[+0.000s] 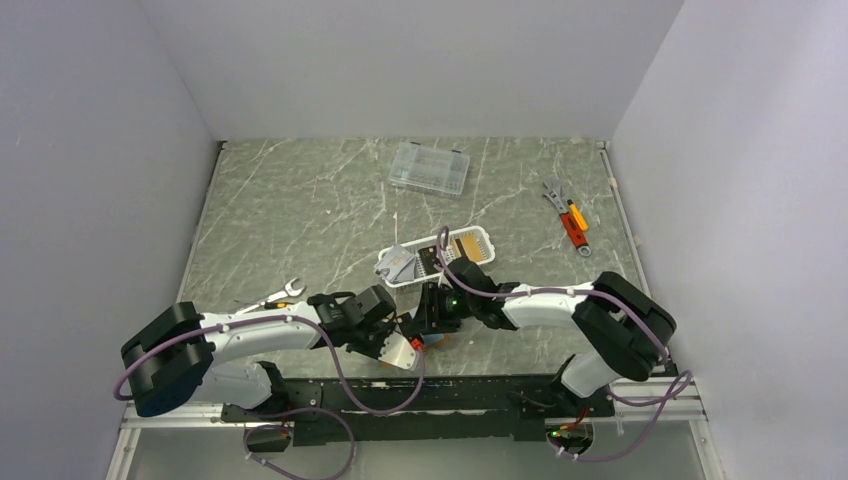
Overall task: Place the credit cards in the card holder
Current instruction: Insert the credit card into the card holder.
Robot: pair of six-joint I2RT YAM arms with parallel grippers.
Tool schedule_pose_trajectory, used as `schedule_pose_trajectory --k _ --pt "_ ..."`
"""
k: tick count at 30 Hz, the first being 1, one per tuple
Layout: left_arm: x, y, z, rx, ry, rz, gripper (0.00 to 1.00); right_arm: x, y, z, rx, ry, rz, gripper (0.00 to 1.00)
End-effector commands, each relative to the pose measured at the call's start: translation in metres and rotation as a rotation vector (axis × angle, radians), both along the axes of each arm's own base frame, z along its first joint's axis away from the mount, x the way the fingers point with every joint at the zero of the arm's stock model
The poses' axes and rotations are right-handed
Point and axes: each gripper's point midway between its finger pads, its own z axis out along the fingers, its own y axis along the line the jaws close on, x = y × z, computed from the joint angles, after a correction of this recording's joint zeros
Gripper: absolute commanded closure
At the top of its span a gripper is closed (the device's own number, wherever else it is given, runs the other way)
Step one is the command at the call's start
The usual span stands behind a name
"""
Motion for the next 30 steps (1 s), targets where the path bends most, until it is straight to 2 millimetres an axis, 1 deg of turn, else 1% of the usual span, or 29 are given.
schedule_pose_trajectory --k 1,2,6,7,10,12,18,21,24,27,30 --pt "-0.018 0.020 -0.026 0.079 0.066 -0.002 0.85 0.006 -0.027 -0.009 -0.170 -0.040 -0.042 0.54" --pt "-0.017 0.020 -0.026 0.078 0.062 0.001 0.85 0.005 -0.029 -0.010 -0.182 -0.036 -0.040 0.55" --pt "-0.017 0.021 -0.026 0.076 0.062 0.007 0.85 0.011 -0.024 -0.004 -0.172 -0.061 -0.034 0.69" --pt "-0.017 0.021 -0.026 0.076 0.063 0.008 0.85 0.013 -0.020 -0.002 -0.168 -0.066 -0.027 0.73" --pt "-0.017 0.020 -0.024 0.072 0.061 0.010 0.86 0.018 -0.008 0.002 -0.157 -0.080 -0.005 0.82" --pt "-0.016 0.019 -0.023 0.069 0.059 0.010 0.85 0.018 0.002 0.005 -0.153 -0.091 0.020 0.85" --pt "-0.015 0.017 -0.022 0.059 0.051 0.012 0.86 0.007 0.022 0.004 -0.158 -0.100 0.099 0.86" --pt "-0.013 0.016 -0.021 0.053 0.045 0.014 0.86 -0.001 0.028 0.004 -0.152 -0.098 0.133 0.87" --pt "-0.012 0.015 -0.019 0.047 0.039 0.013 0.86 -0.007 0.032 0.008 -0.146 -0.103 0.164 0.86" --pt "-0.011 0.015 -0.018 0.049 0.033 0.014 0.86 -0.009 0.028 0.013 -0.137 -0.100 0.173 0.84" --pt "-0.011 0.016 -0.018 0.049 0.026 0.013 0.86 -0.002 0.011 0.017 -0.129 -0.096 0.128 0.83"
